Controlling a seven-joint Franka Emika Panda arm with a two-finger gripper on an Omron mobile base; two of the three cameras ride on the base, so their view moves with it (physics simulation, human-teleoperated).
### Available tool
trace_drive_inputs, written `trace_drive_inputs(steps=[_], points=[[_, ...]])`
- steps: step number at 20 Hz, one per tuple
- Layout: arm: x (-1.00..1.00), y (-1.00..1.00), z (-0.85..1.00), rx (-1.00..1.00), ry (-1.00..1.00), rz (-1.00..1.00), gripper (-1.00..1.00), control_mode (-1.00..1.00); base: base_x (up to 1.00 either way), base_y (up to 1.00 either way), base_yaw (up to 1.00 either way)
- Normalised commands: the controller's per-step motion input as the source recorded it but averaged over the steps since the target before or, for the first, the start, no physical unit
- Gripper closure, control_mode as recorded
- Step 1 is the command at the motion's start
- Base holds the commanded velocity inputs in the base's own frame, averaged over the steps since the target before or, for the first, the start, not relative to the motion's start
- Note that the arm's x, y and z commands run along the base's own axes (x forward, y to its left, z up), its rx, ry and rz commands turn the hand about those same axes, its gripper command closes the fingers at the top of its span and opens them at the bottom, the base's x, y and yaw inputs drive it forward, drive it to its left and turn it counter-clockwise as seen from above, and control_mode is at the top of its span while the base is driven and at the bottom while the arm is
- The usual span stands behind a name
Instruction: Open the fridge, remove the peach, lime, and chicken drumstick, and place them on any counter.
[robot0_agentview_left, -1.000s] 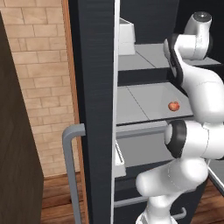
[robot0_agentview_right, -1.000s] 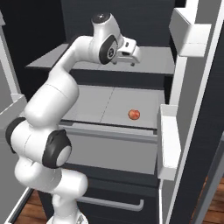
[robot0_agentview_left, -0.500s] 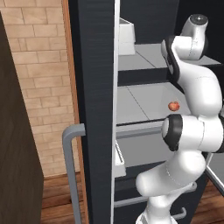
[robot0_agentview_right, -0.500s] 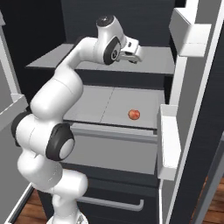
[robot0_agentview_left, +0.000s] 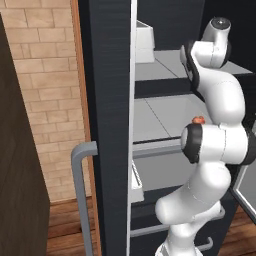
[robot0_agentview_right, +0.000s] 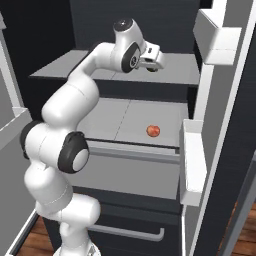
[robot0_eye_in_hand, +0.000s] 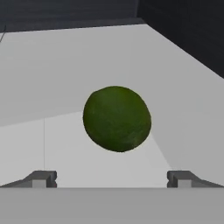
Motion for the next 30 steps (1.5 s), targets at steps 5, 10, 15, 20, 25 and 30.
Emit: trace_drive_inputs(steps=[5, 10, 15, 20, 25, 30], points=[[0.20, -0.09, -0.01, 0.00, 0.04, 0.00, -1.00, -1.00, 0.00, 0.00, 0.00], [0.25, -0.10, -0.09, 0.00, 0.05, 0.00, -1.00, -1.00, 0.00, 0.00, 0.00], [0.32, -0.07, -0.11, 0.00, 0.03, 0.00, -1.00, -1.00, 0.00, 0.00, 0.00], [0.32, -0.11, -0.07, 0.00, 0.03, 0.00, -1.00, -1.00, 0.00, 0.00, 0.00], [0.09, -0.12, -0.10, 0.00, 0.03, 0.00, -1.00, -1.00, 0.00, 0.00, 0.00], [0.00, -0.05, -0.41, 0.00, 0.14, 0.00, 1.00, -1.00, 0.00, 0.00, 0.00]])
